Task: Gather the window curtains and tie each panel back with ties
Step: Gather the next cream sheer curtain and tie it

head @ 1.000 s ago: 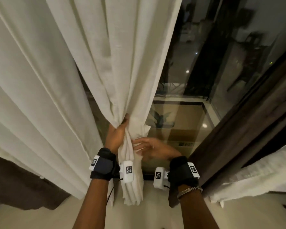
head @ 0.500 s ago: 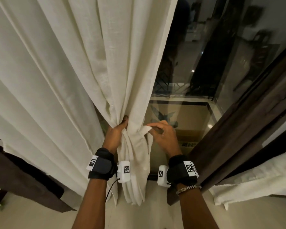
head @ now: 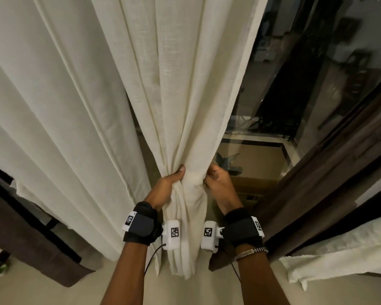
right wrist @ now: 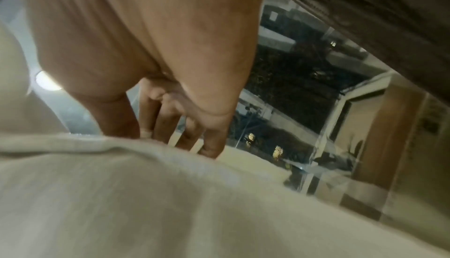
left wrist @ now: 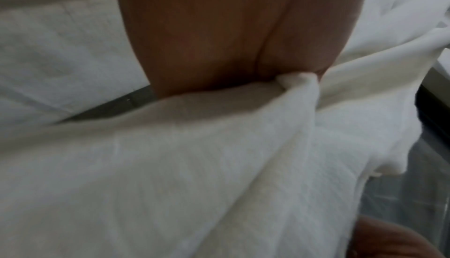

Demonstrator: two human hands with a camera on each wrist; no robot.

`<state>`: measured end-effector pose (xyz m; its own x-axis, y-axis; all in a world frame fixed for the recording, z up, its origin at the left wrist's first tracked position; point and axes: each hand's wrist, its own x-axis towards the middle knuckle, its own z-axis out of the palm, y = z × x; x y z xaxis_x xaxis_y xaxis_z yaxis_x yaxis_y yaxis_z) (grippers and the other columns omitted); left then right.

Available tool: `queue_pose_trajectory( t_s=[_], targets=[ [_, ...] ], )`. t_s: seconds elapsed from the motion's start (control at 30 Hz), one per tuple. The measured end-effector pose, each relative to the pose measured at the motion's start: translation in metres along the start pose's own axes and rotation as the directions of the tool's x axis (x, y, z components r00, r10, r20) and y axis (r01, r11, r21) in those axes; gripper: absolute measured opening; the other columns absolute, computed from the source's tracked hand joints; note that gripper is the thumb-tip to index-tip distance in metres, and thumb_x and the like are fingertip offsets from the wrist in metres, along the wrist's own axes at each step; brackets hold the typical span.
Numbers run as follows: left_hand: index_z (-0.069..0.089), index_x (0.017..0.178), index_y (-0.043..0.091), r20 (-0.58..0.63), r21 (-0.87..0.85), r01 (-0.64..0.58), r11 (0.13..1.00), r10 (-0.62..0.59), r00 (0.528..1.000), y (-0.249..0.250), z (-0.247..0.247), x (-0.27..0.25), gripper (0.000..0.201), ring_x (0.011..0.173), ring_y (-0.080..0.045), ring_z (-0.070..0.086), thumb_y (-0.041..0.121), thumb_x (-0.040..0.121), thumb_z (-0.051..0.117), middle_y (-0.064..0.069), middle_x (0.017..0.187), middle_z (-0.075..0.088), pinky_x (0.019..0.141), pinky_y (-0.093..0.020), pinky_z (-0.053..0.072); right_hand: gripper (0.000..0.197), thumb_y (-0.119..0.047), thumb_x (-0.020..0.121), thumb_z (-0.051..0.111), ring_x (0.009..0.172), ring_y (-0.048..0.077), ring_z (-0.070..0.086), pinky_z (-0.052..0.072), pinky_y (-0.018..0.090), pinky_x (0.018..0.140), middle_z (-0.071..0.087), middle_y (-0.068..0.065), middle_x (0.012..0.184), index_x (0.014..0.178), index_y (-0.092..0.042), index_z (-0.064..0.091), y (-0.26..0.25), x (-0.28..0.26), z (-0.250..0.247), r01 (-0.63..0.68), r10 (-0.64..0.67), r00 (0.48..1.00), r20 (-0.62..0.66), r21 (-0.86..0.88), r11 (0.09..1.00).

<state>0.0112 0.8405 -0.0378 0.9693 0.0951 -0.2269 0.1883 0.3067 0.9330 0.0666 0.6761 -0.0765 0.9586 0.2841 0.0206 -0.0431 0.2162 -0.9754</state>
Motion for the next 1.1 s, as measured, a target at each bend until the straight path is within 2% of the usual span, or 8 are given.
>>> queue_pose_trajectory(
  t_s=[0.1,0.27,0.37,0.47,0.6,0.7,0.87,1.1],
  targets=[
    [0.065,0.138,0.012,0.025,0.021,0.011,1.0,-0.012,1.0,0.001,0.002,-0.004,0.035,0.115,-0.015,0.074,0.025,0.107,0.058,-0.006,0.13,0.076,0.081,-0.019,0.062,0.031,0.002,0.105,0.058,0.121,0.027,0.075,0.062,0.035,0.097,0.081,0.006,0.122,0.127,-0.012,0.072,0.0,-0.006,0.008,-0.112,0.098,0.988,0.123,0.11,0.988],
    [0.063,0.143,0.013,-0.019,0.056,-0.032,0.998,0.033,0.999,-0.002,-0.002,0.003,0.047,0.128,-0.023,0.069,0.036,0.102,0.066,-0.005,0.134,0.074,0.113,-0.041,0.052,0.039,-0.003,0.105,0.061,0.121,0.023,0.075,0.062,0.037,0.101,0.078,0.007,0.13,0.142,-0.015,0.064,-0.003,-0.005,0.012,-0.192,0.176,0.969,0.172,0.081,0.978],
    [0.064,0.143,0.018,-0.068,0.085,-0.076,0.993,0.082,0.994,-0.004,-0.002,0.008,0.059,0.126,-0.02,0.069,0.047,0.092,0.073,-0.001,0.132,0.075,0.117,-0.046,0.047,0.05,-0.018,0.102,0.071,0.121,0.019,0.075,0.061,0.044,0.101,0.078,-0.001,0.132,0.146,-0.035,0.052,-0.003,-0.002,0.007,-0.22,0.216,0.97,0.115,0.028,0.975],
    [0.065,0.14,0.019,-0.124,0.138,-0.115,0.984,0.132,0.983,-0.004,-0.001,0.011,0.044,0.121,-0.014,0.07,0.039,0.102,0.067,0.003,0.129,0.075,0.114,-0.038,0.049,0.042,-0.017,0.105,0.065,0.111,0.016,0.077,0.061,0.042,0.097,0.082,-0.004,0.119,0.138,-0.04,0.053,-0.004,-0.003,0.001,-0.225,0.223,0.972,0.078,0.017,0.974],
    [0.059,0.126,0.033,-0.174,0.24,-0.173,0.955,0.218,0.96,-0.006,0.006,0.013,0.022,0.108,-0.003,0.064,0.04,0.105,0.06,0.014,0.115,0.068,0.101,-0.03,0.046,0.036,-0.01,0.106,0.053,0.11,0.026,0.07,0.056,0.045,0.098,0.073,0.016,0.13,0.142,-0.018,0.054,-0.001,0.0,-0.006,-0.272,0.266,0.962,0.065,0.132,0.953],
    [0.058,0.116,0.041,-0.165,0.313,-0.202,0.928,0.263,0.951,-0.008,0.008,0.016,0.01,0.101,0.0,0.062,0.043,0.106,0.057,0.02,0.108,0.065,0.097,-0.028,0.044,0.032,-0.018,0.097,0.062,0.105,0.02,0.071,0.059,0.038,0.092,0.072,0.011,0.123,0.129,-0.011,0.06,-0.001,-0.005,-0.008,-0.301,0.272,0.949,0.161,0.195,0.933],
    [0.065,0.122,0.033,-0.132,0.4,-0.233,0.887,0.308,0.942,-0.01,0.005,0.02,0.025,0.116,-0.016,0.066,0.049,0.103,0.059,0.007,0.119,0.071,0.1,-0.032,0.048,0.044,-0.015,0.1,0.073,0.125,0.029,0.07,0.056,0.053,0.107,0.074,0.009,0.134,0.139,-0.012,0.054,-0.007,-0.011,-0.011,-0.24,0.213,0.939,0.27,0.073,0.968],
    [0.069,0.13,0.027,-0.063,0.567,-0.316,0.761,0.422,0.904,-0.014,0.003,0.021,0.056,0.118,-0.014,0.069,0.064,0.09,0.057,0.005,0.124,0.074,0.101,-0.047,0.057,0.058,-0.011,0.093,0.082,0.128,0.03,0.071,0.055,0.048,0.111,0.077,0.01,0.132,0.147,-0.015,0.061,-0.011,-0.002,-0.001,-0.137,0.15,0.959,0.239,-0.067,0.988]
  ],
)
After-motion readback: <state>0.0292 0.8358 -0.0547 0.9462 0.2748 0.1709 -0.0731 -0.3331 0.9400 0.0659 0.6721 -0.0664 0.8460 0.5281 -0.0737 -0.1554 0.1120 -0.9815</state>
